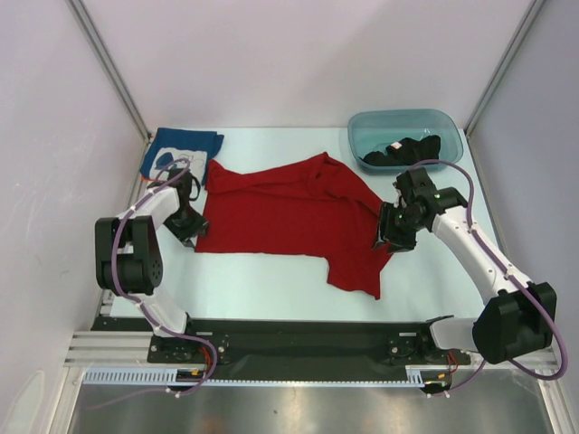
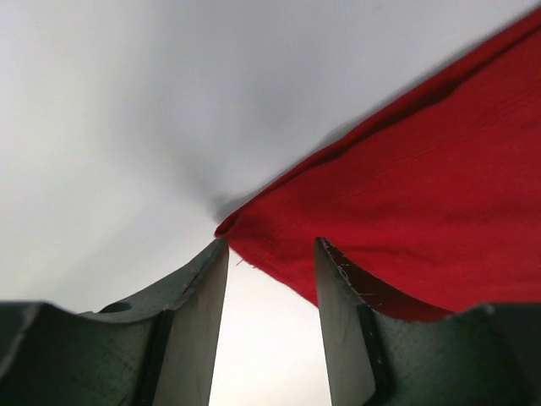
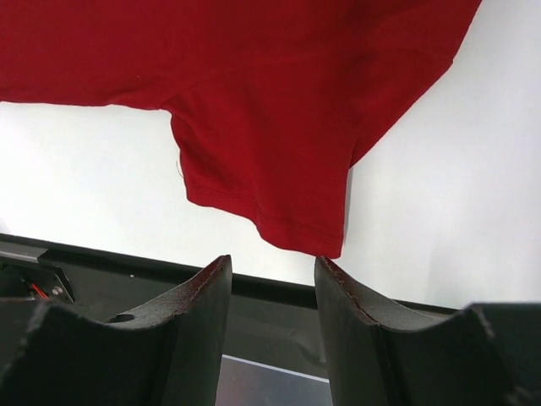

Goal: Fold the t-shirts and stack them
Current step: Flatten the tshirt out

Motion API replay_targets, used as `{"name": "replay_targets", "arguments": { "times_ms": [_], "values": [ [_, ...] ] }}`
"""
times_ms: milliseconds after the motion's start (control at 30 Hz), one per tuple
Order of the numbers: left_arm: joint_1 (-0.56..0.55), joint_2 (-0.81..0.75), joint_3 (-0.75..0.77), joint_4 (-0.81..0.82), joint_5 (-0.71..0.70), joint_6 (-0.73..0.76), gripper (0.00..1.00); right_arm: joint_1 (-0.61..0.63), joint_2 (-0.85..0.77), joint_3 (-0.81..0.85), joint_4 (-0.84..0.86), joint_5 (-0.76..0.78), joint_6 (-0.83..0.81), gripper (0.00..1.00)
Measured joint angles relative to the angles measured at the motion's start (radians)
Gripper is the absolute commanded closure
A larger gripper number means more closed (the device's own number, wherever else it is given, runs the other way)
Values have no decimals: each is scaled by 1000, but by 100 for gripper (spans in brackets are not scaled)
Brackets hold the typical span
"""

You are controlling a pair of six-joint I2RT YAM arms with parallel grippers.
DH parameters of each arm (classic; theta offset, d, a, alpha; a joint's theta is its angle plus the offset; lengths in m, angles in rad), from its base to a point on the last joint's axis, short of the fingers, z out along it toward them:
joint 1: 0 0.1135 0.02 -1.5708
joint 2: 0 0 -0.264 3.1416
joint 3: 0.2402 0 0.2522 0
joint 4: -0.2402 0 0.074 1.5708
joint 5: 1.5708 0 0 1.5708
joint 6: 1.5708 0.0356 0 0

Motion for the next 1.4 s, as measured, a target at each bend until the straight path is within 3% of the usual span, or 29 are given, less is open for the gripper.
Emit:
{"name": "replay_targets", "arguments": {
  "times_ms": [267, 433, 533, 567, 633, 800, 1033, 1200, 1400],
  "values": [
    [0, 12, -42, -17, -4, -71, 50, -16, -16, -18, 1, -3, -2, 50],
    [2, 28, -42, -14, -18, -89, 57, -21, -20, -35, 2, -4, -3, 50],
    [8, 28, -42, -6, -24, -94, 75, -23, -31, -60, 4, -6, -3, 50],
    [10, 28, -42, -4, -27, -95, 89, -23, -33, -70, 4, -7, -3, 50],
    [14, 28, -42, 3, -32, -98, 99, -24, -34, -96, 6, -10, -3, 49],
    [14, 18, -48, 13, -45, -79, 100, -24, 9, -188, 17, -59, -3, 47],
    [15, -107, -79, 13, -118, -51, 100, -2, 132, -296, 106, -134, 20, 53],
    [22, -189, -77, 13, -192, -23, 100, 13, 137, -306, 193, -175, 44, 53],
    [34, -168, -76, 21, -200, -8, 100, 17, 137, -366, 253, -186, 62, 57]
  ]
}}
